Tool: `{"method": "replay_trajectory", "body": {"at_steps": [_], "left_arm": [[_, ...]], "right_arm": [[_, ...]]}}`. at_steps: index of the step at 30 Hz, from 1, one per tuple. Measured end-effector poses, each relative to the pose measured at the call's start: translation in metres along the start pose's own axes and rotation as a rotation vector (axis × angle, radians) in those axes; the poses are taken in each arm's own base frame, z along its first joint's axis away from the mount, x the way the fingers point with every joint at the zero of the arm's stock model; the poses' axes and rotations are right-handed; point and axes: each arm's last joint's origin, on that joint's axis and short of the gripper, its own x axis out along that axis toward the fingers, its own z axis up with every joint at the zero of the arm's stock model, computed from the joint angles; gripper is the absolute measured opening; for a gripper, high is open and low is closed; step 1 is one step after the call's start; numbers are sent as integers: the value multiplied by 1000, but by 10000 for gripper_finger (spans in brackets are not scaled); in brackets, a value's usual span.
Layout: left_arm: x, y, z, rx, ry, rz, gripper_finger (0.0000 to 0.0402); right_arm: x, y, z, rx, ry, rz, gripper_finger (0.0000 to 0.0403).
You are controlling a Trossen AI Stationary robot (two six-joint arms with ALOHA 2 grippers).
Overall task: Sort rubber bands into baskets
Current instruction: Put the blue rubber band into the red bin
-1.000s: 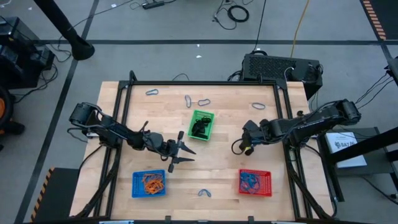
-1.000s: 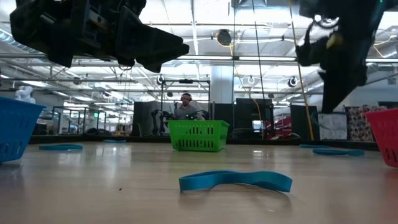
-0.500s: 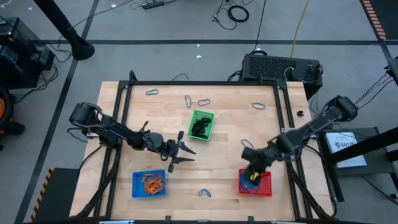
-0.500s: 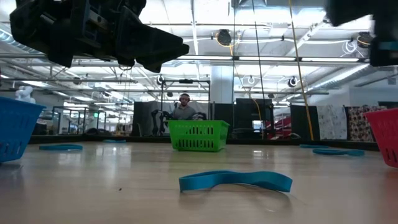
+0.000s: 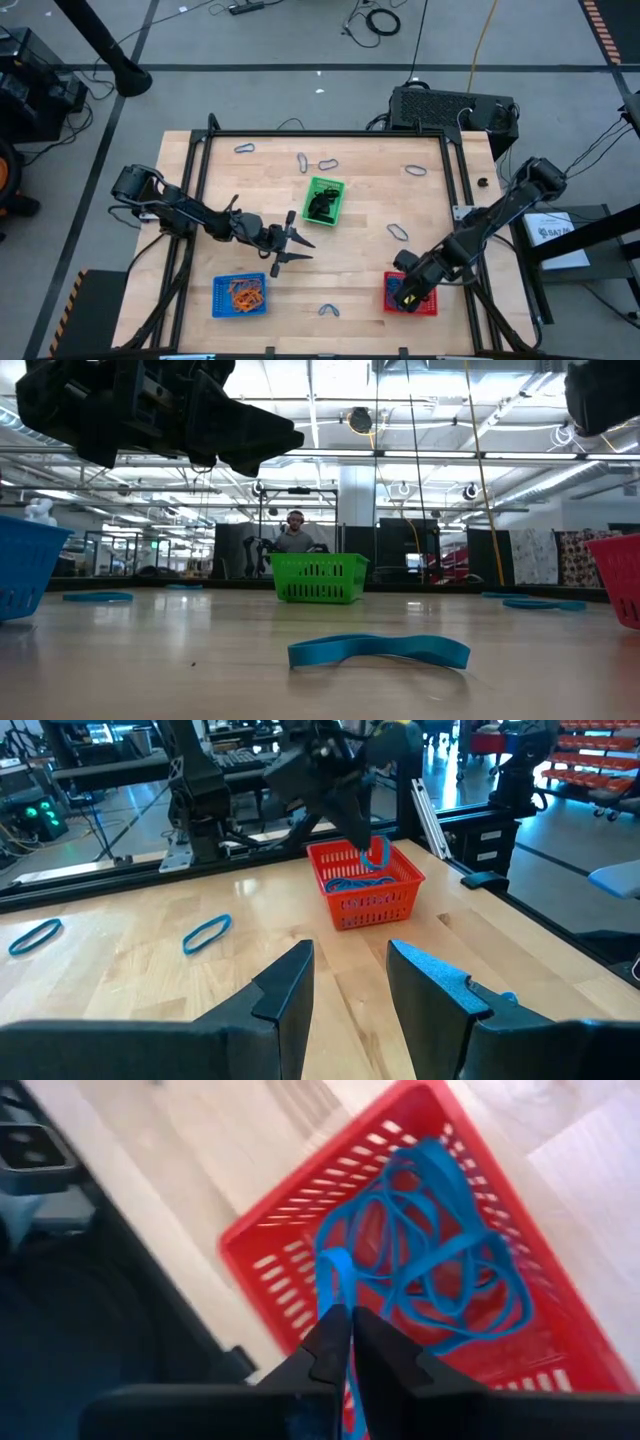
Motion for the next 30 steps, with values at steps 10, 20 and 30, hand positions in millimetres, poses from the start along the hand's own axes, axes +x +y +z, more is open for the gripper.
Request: {"method": "replay_trajectory", "body": {"at_steps": [10,20,30], "left_arm": [[0,-1,-4,-55,44,-5,137],[0,-5,-6,-125,68,-17,137],[-1,-20,-13,-205,156,-63,137]], "right_arm": [[5,-5,2,-34,9,-66,74],[-2,5,13,-57,41,85,111],[-9,27,39,-183,-192,316,94]]}}
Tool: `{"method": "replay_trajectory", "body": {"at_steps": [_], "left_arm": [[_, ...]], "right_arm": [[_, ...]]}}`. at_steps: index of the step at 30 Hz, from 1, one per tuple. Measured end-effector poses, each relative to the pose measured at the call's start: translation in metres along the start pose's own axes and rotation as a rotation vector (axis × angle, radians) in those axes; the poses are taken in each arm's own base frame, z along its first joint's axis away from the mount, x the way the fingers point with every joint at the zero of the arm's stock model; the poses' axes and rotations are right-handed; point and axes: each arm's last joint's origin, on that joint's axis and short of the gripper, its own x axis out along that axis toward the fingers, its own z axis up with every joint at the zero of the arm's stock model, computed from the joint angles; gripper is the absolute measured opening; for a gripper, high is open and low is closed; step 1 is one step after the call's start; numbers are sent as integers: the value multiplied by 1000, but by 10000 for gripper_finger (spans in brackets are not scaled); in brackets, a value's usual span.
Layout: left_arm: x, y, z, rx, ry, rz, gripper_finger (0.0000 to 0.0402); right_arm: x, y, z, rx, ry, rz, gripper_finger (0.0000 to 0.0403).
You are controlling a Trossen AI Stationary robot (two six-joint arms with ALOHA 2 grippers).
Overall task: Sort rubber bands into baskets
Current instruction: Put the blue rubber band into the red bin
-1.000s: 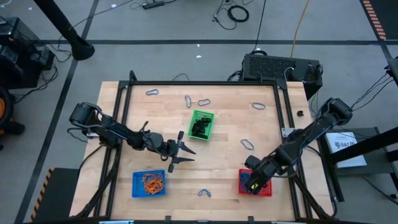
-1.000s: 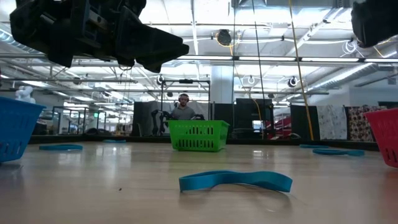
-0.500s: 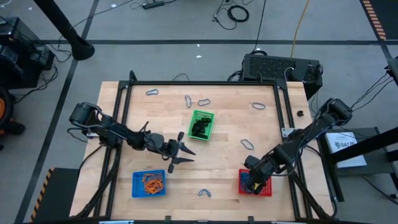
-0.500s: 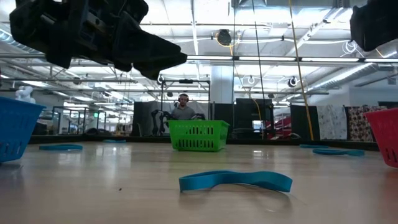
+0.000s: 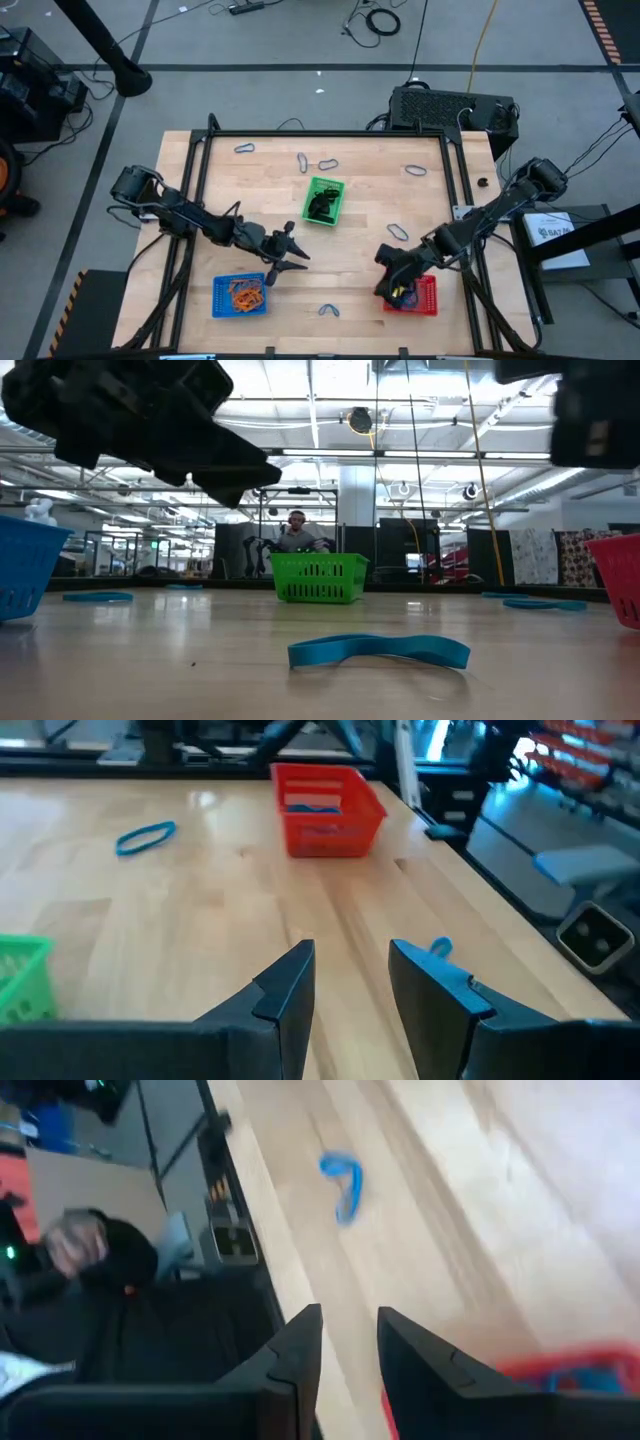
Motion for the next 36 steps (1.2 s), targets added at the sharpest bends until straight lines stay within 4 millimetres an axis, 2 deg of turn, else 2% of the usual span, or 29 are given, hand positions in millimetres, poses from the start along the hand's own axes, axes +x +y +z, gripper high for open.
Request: {"method": "replay_trajectory", "body": {"at_steps": [5,11,19,25,31,36], "left_arm": [[5,-15,9,59,-26,-49,137],[7,-27,11,80,-28,-86,137],[7,-26,6,74,29,-51,137],[7,-23,0,36,82,7,137],[7,-23,0,30,88,14,137],[7,-23,0,31,85,14,137]], "right_arm": [[15,-2,14,-67,-65,17,84],[53,-10,30,-150,-54,10,82],[109,29,48,-574,-18,-15,82],[147,41,47,-806,79,-95,82],[167,45,49,-951,90,-263,82],[175,42,49,-958,84,-311,82]]}}
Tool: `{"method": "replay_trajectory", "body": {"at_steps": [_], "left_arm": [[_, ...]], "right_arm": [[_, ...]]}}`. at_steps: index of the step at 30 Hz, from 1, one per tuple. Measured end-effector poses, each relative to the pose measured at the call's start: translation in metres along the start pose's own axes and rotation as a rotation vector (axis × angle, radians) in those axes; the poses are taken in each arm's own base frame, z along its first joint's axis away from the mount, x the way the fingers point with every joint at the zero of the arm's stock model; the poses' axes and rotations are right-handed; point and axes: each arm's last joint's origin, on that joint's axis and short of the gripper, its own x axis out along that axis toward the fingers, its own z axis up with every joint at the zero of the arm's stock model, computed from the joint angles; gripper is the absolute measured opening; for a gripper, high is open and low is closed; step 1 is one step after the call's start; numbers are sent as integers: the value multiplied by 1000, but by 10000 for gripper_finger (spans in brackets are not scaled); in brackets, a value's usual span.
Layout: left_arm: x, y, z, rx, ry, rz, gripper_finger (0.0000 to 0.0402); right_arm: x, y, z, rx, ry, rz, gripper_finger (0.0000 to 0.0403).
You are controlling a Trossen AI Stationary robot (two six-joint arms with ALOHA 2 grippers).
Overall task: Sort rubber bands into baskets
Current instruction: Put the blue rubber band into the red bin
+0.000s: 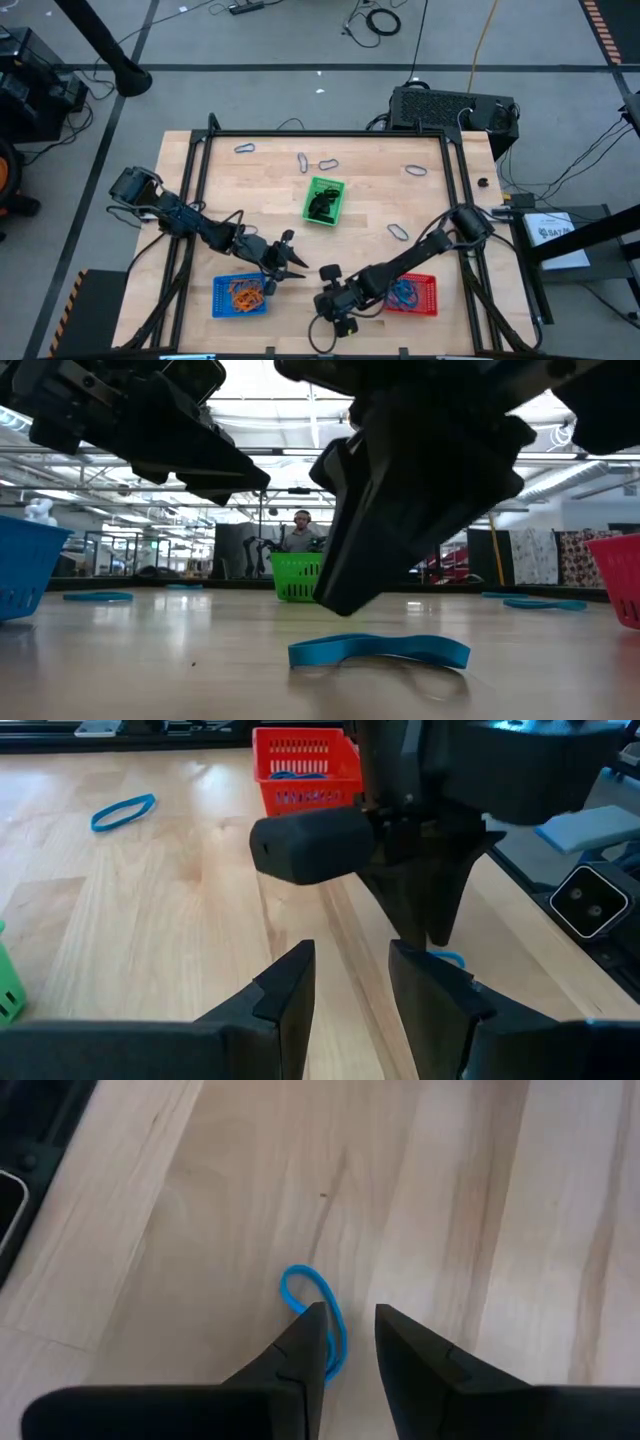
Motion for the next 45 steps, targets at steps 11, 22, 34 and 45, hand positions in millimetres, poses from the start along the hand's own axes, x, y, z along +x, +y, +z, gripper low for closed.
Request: {"method": "replay_trajectory", "body": {"at_steps": [11,22,34,45], "left_arm": [[0,0,0,3,0,0,137],[0,0,0,2,-1,0,137],[0,0,0,2,1,1,137],[0,0,0,1,3,1,137]], "right_arm": [[20,1,-10,21,53,-2,82],[-4,-2,-15,16,166,31,7],[-100,2,-8,172,197,20,1],[-128,14,-74,329,705,-268,0]]}}
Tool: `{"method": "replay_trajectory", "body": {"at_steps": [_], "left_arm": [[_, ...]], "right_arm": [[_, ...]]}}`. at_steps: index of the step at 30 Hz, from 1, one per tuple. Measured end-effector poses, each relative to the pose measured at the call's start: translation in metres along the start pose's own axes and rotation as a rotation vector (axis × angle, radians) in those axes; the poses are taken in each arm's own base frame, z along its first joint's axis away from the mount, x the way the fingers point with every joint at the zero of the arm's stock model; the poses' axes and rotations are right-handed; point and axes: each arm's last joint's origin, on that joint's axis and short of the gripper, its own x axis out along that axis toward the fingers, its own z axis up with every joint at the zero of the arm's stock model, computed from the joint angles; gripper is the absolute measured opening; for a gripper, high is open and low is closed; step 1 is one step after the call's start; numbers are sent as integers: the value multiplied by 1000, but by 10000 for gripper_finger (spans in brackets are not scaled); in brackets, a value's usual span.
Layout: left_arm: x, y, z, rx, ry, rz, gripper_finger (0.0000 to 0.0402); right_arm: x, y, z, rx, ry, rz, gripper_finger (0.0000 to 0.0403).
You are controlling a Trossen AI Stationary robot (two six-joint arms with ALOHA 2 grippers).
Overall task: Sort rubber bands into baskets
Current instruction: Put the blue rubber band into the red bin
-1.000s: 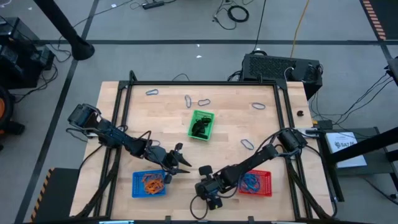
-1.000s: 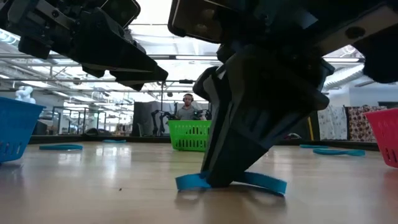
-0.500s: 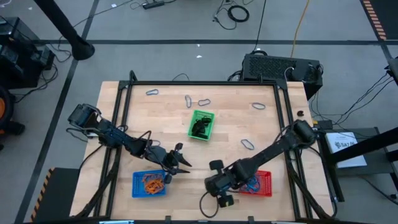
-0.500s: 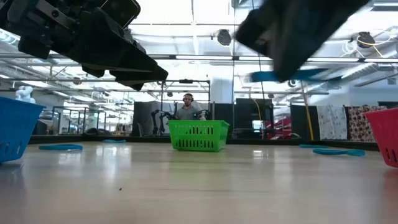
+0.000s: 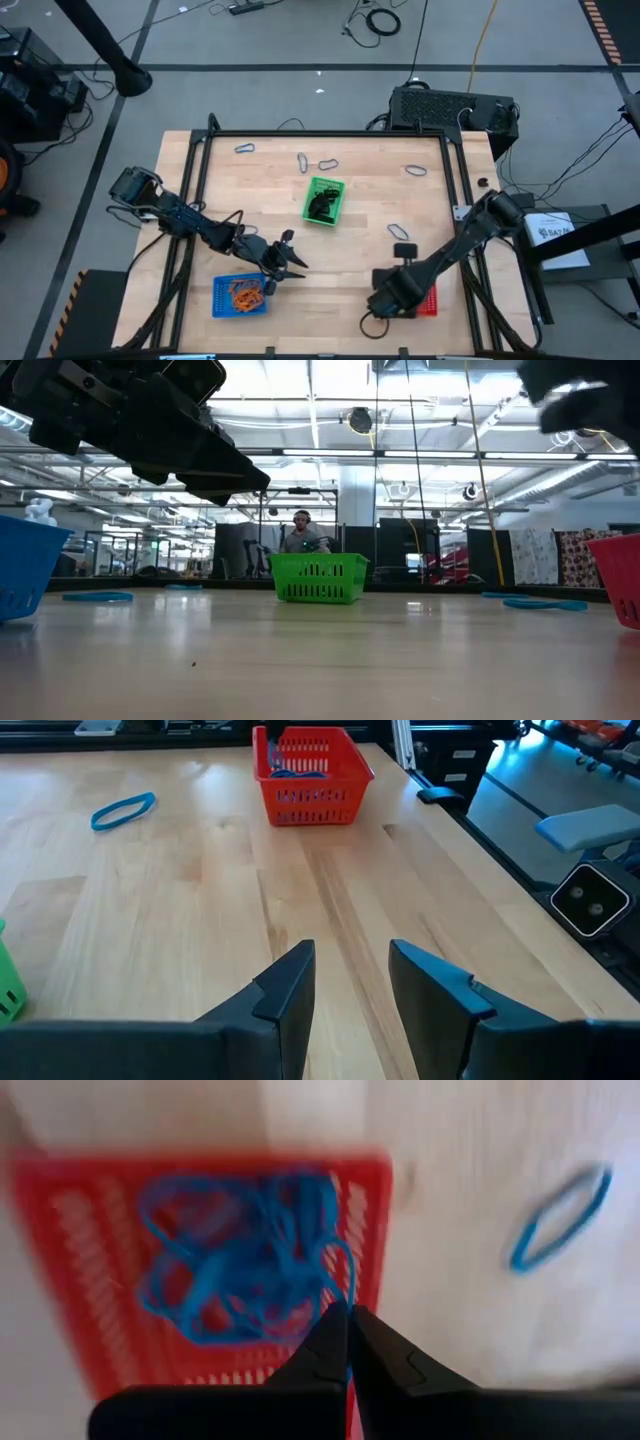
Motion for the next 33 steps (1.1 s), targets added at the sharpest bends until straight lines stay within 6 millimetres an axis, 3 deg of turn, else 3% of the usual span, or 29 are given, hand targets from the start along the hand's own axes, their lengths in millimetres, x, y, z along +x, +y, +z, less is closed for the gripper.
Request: {"method": "replay_trajectory", "body": {"at_steps": [11,25,33], "left_arm": [[0,0,0,0,0,0,137],[0,0,0,0,0,0,137],[0,0,0,0,-2,0,137]], "right_arm": [[42,4,-22,63,178,26,0],[43,2,-23,221,193,-4,55],[29,3,-21,215,196,4,97]]}}
